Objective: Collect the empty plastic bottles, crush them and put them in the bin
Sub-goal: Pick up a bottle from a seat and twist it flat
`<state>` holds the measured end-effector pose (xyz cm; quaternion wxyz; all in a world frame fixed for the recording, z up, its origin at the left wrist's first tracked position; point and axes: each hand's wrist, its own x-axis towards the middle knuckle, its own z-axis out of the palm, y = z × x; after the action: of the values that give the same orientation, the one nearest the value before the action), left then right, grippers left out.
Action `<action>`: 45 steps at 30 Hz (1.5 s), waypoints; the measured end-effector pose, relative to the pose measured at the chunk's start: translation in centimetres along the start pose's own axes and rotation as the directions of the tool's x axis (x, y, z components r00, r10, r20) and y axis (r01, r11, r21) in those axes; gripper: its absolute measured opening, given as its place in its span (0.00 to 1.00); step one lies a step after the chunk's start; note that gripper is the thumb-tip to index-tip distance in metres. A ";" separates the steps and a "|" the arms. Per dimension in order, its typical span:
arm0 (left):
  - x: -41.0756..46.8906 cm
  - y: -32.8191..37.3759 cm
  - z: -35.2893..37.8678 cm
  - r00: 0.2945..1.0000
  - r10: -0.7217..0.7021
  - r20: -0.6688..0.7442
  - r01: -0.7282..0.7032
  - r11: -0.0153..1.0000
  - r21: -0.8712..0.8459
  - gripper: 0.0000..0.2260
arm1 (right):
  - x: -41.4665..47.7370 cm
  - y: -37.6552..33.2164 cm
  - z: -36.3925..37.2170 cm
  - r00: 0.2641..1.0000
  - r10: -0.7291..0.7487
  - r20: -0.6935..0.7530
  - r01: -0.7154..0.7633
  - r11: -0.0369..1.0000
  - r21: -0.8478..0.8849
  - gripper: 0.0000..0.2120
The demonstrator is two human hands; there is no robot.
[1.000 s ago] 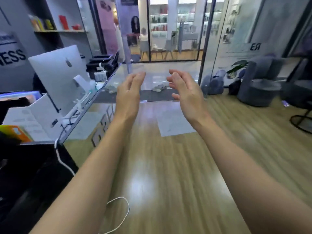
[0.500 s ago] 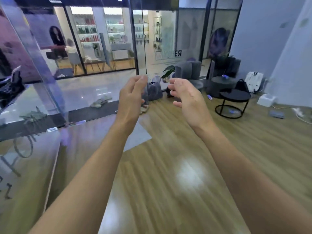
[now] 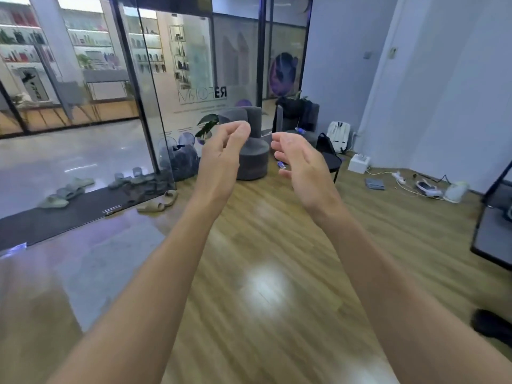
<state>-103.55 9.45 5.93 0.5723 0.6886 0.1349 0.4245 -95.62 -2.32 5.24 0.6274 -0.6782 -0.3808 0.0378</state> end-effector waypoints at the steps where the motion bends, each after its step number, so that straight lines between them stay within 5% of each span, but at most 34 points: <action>1: 1.6 -0.8 0.6 1.000 -0.007 0.009 0.007 1.000 -0.016 0.07 | 1.6 0.7 0.0 1.000 0.009 -0.007 -0.009 1.000 -0.002 0.18; 12: 21.5 -12.5 8.0 0.997 -0.031 0.073 0.028 0.999 0.034 0.07 | 22.1 14.0 -2.0 0.994 0.056 -0.095 -0.053 0.998 0.029 0.20; 25: 47.2 -25.6 13.7 0.999 -0.033 -0.012 0.034 0.997 0.072 0.08 | 49.1 27.6 -0.8 0.999 0.045 -0.025 -0.045 0.999 -0.012 0.23; 45: 91.3 -48.3 24.8 0.997 -0.074 0.031 0.072 0.996 0.060 0.06 | 92.5 49.2 0.8 0.995 0.097 -0.039 -0.098 0.994 -0.043 0.17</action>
<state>-15.67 68.92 2.00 0.5691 0.7067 0.1626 0.3876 -7.60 54.32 1.19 0.6162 -0.7106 -0.3362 0.0473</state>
